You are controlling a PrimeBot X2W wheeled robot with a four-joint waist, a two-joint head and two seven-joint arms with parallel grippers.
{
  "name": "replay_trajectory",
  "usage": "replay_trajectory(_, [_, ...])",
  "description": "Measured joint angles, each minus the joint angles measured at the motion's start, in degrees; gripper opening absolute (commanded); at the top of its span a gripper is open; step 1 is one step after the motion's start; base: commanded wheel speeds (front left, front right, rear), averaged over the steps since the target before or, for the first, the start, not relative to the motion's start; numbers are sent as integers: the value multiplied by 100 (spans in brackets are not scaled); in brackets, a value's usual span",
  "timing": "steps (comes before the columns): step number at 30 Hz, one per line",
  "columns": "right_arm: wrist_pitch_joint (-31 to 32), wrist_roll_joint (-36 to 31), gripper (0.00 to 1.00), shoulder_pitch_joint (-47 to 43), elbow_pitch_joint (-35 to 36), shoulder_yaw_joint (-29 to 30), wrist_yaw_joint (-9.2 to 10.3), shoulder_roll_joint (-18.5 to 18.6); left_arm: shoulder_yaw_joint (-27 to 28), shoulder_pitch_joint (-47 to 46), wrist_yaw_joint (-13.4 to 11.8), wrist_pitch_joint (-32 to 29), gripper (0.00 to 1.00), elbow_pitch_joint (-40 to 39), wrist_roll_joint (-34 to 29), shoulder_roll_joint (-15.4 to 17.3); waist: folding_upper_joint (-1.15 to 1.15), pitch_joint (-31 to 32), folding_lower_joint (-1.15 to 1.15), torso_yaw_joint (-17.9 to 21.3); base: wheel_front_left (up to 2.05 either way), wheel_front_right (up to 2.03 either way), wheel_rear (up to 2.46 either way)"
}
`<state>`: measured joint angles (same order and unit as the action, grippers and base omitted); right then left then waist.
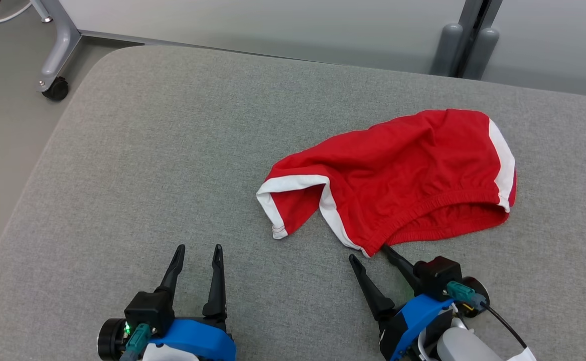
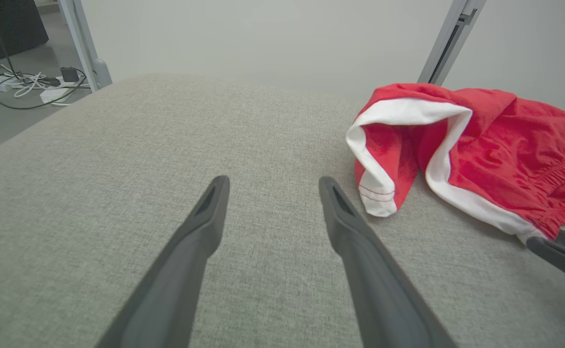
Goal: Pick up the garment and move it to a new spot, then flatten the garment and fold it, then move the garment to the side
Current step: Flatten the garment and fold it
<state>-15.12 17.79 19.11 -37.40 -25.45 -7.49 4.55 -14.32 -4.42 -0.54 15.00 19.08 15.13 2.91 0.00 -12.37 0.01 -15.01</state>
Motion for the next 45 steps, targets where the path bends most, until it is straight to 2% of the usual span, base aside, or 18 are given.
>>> replay_trajectory(12, [1,-181,100,-51,185,60,0,-18,7,40,-10,0,100,37,49,0,0,10,0,29,0,0,0])
replay_trajectory(13, [0,-168,89,-35,159,51,0,-18,-11,37,-11,0,100,41,53,0,0,3,0,22,0,0,0])
replay_trajectory(14, [0,-154,59,-16,143,45,0,-20,-32,27,-11,0,100,45,58,0,0,-2,0,13,0,0,0])
replay_trajectory(15, [1,-133,34,10,124,36,0,-25,-51,13,-11,0,100,46,59,0,0,-10,0,4,0,0,0])
replay_trajectory(16, [0,-90,0,43,112,36,0,-34,-66,-8,-11,0,100,47,63,-1,0,-18,0,-7,0,0,0])
replay_trajectory(22, [0,244,0,57,242,424,0,-44,12,-26,-54,0,100,23,93,0,0,-40,0,57,0,0,0])
replay_trajectory(26, [0,382,0,-179,494,660,0,119,45,116,-8,-1,100,79,82,0,0,15,-1,276,0,0,0])
replay_trajectory(31, [0,869,0,-459,860,797,0,367,-79,165,71,0,100,152,52,1,0,146,-1,653,0,0,0])
replay_trajectory(38, [1,1407,0,-662,1068,575,0,798,-336,103,157,0,100,254,46,-3,0,332,-1,1128,0,0,0])
replay_trajectory(45, [149,1883,0,-678,836,370,0,1404,-452,105,158,-1,100,349,49,-3,0,343,-1,1270,0,0,0])
